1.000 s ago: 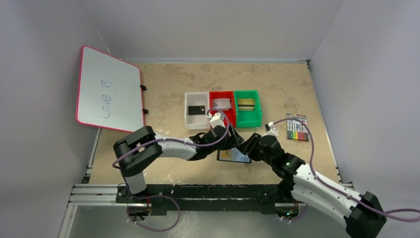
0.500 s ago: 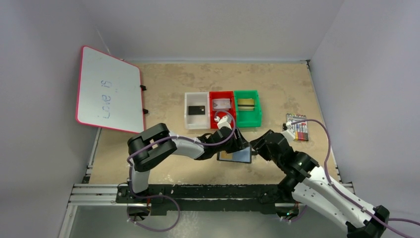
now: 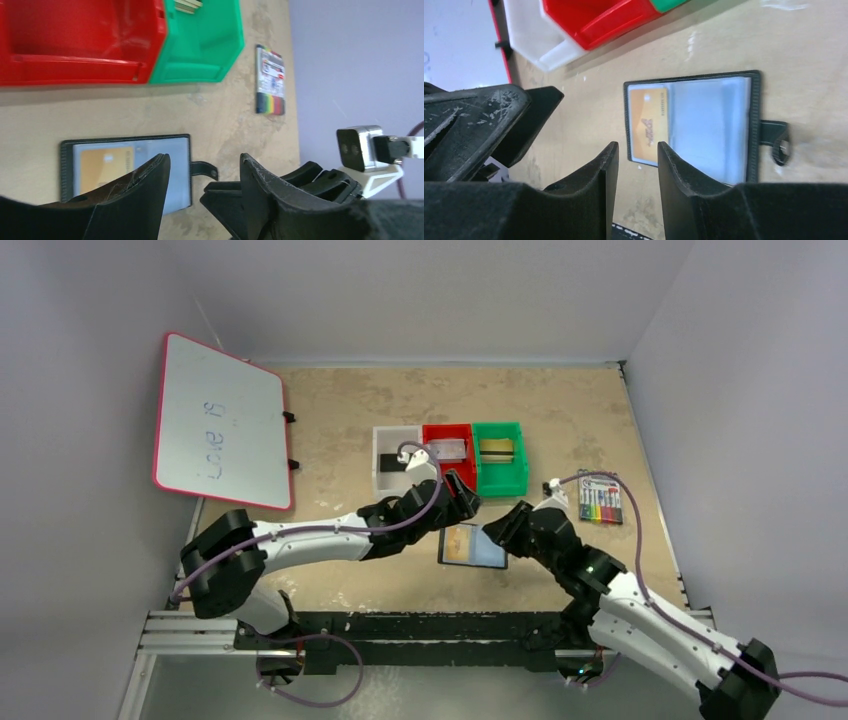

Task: Take the credit cards out of the card holder
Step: Remove the credit card from the card holder.

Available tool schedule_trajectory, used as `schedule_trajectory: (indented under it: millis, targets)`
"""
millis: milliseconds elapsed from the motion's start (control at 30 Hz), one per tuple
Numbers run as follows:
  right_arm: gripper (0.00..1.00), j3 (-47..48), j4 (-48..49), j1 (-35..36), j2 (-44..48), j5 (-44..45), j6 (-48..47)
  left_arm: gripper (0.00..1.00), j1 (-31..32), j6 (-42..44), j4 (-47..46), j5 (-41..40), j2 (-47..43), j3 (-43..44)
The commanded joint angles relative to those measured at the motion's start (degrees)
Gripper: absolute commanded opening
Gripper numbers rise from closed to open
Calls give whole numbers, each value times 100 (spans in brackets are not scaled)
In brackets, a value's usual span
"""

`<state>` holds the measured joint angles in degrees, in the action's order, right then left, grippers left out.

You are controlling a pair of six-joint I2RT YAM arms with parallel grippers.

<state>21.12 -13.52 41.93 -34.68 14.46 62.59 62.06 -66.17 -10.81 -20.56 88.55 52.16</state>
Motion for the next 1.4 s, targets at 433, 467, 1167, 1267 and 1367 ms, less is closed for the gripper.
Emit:
schedule_trajectory:
  millis: [433,467,1167,1267,1367]
  targets:
    - [34,-214,3246,-619,-3097,-2268,-624,54,25,604,1423,-521,109,-468]
    - [34,-248,3245,-673,-3104,-2306,-637,54,24,695,1498,-473,208,-392]
    - [29,-867,4636,-1011,-4303,-3154,-392,32,33,949,1153,417,886,-216]
    - [28,-1019,5068,-1036,-4337,-3267,-169,21,33,895,1021,462,840,-297]
    - [28,-1078,5256,-1050,-4329,-3291,5,13,42,855,917,493,827,-353]
